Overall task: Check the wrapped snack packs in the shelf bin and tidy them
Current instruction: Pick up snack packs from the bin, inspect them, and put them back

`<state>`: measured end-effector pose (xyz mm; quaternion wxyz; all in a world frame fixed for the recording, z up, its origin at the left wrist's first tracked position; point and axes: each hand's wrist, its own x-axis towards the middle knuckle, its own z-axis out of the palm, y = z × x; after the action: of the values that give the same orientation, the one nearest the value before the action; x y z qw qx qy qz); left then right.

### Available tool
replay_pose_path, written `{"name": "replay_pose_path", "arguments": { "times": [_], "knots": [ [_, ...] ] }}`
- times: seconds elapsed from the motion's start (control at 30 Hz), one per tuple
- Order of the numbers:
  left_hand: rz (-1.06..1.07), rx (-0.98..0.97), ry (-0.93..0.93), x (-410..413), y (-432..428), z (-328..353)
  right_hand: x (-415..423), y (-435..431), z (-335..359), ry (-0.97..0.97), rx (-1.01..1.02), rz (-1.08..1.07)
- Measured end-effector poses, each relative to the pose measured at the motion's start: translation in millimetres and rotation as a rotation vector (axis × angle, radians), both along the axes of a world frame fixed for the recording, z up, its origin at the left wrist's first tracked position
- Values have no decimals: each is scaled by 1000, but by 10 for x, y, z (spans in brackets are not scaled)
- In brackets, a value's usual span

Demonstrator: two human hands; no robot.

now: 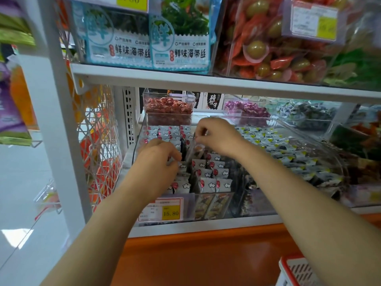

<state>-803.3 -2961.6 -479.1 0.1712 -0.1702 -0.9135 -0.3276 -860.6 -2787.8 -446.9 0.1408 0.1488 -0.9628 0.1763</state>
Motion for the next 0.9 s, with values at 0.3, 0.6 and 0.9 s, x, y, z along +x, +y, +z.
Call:
{"name": "replay_pose_path", "arguments": {
  "times": [0.3, 0.6, 0.9],
  "knots": [
    [-47, 240, -105, 20, 172, 18, 730, 345, -125, 299, -801, -171],
    [-121, 698, -400, 69, 252, 13, 961, 454, -275, -96, -1578, 27],
    [-261, 1248, -622, 102, 327, 68, 943, 493, -303, -211, -1795, 27]
  ]
}}
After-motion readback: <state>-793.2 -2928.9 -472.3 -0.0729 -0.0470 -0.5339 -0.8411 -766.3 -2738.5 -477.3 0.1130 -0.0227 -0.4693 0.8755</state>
